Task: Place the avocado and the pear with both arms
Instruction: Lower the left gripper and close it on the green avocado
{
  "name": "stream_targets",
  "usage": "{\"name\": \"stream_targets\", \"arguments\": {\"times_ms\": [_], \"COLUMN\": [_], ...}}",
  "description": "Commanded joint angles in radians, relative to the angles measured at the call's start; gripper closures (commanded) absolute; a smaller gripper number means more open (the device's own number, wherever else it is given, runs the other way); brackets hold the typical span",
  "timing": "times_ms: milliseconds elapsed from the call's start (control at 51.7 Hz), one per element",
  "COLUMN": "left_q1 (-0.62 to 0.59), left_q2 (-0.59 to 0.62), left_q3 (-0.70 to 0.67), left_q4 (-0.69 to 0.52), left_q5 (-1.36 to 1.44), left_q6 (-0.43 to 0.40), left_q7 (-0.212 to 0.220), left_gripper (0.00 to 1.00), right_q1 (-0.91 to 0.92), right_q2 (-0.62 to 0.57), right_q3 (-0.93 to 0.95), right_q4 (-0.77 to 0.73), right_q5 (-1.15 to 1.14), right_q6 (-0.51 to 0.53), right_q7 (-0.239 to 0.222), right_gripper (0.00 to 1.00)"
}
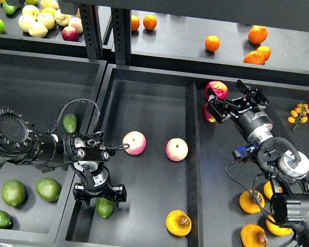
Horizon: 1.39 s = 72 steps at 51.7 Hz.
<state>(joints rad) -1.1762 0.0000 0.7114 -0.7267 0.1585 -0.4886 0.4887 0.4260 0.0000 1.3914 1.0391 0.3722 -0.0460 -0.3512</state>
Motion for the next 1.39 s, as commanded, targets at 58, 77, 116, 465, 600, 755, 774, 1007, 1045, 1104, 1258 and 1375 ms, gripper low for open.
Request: {"name": "stream_targets", "arguments": {"times_ms": [58, 77, 116, 465, 600, 755, 774, 1007, 1045, 1104, 1258, 1375], "left_q1": [0.007, 0.009, 0.012, 0.021, 0.021, 0.021, 0.021, 0.020, 0.020, 0.017, 0.009, -0.023], "left_q2": [0.000, 0.000, 0.000, 0.000, 0.000, 0.000, 0.000, 0.000, 0.000, 0.000, 0.000, 0.000], "left_q3": [-0.015, -0.016, -0.016, -0.023, -0.023, -0.039, -0.041, -0.062, -0.070, -0.075, -0.076, -0.079], "left_q4": [0.006, 0.007, 0.009, 0.010, 0.010, 0.012, 0.010, 0.012, 0.012, 0.013, 0.010, 0.003], "left_q5": [-0.002, -0.002, -0.002, -0.011, -0.013, -0.017, -0.017, -0.027, -0.043, -0.069, -0.080, -0.082], "left_q6": [0.000, 0.000, 0.000, 0.000, 0.000, 0.000, 0.000, 0.000, 0.000, 0.000, 0.000, 0.000], "left_q7": [0.000, 0.000, 0.000, 0.000, 0.000, 0.000, 0.000, 0.000, 0.000, 0.000, 0.000, 0.000], "left_gripper": [0.10, 0.10, 0.10, 0.20, 0.26, 0.35, 0.36, 0.60, 0.69, 0.76, 0.78, 0.78], "right_q1": [-0.003, -0.003, -0.003, -0.015, -0.024, -0.029, -0.029, -0.036, -0.036, -0.038, -0.044, -0.044], "right_q2": [0.000, 0.000, 0.000, 0.000, 0.000, 0.000, 0.000, 0.000, 0.000, 0.000, 0.000, 0.000], "right_q3": [0.000, 0.000, 0.001, 0.000, 0.000, 0.000, 0.000, 0.000, 0.000, 0.000, 0.000, 0.000], "right_q4": [0.002, 0.002, 0.007, 0.032, 0.056, 0.064, 0.064, 0.071, 0.071, 0.071, 0.073, 0.073], "right_q5": [0.001, 0.001, 0.001, 0.001, 0.002, 0.002, 0.002, 0.002, 0.002, 0.002, 0.002, 0.002], "right_q6": [0.000, 0.000, 0.000, 0.000, 0.000, 0.000, 0.000, 0.000, 0.000, 0.000, 0.002, 0.002], "right_q7": [0.000, 0.000, 0.000, -0.002, -0.002, -0.002, -0.002, -0.002, -0.002, -0.002, -0.002, -0.002], "right_gripper": [0.00, 0.00, 0.00, 0.00, 0.00, 0.00, 0.00, 0.00, 0.00, 0.00, 0.00, 0.00]}}
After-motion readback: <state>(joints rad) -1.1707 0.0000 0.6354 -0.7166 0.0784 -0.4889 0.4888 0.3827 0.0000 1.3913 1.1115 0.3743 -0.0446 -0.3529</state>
